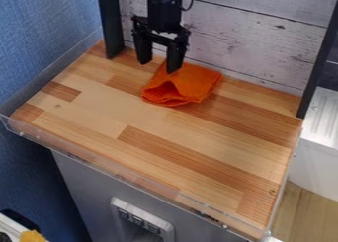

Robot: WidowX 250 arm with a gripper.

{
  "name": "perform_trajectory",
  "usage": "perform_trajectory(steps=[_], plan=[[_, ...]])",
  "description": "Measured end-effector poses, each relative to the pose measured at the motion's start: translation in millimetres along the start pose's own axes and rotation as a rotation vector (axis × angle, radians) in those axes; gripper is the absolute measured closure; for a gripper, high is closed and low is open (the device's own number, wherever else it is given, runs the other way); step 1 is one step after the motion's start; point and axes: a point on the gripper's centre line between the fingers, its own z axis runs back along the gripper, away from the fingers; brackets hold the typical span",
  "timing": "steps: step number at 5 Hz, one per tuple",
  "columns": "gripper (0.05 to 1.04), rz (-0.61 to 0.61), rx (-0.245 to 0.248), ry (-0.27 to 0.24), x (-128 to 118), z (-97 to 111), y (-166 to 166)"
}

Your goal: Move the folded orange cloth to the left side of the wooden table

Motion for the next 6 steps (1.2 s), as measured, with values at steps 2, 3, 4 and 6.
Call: perform_trajectory(steps=[2,3,4,6], plan=[[0.086,-0.220,0.021,-0.058,-3,-3,-10],[0.084,-0.316,0.029,-0.066,-3,-12,-19],[0.084,-0.396,0.049,-0.105,1,-4,-29],[0.139,-0.500,0.055,-0.130,7,-5,-37]])
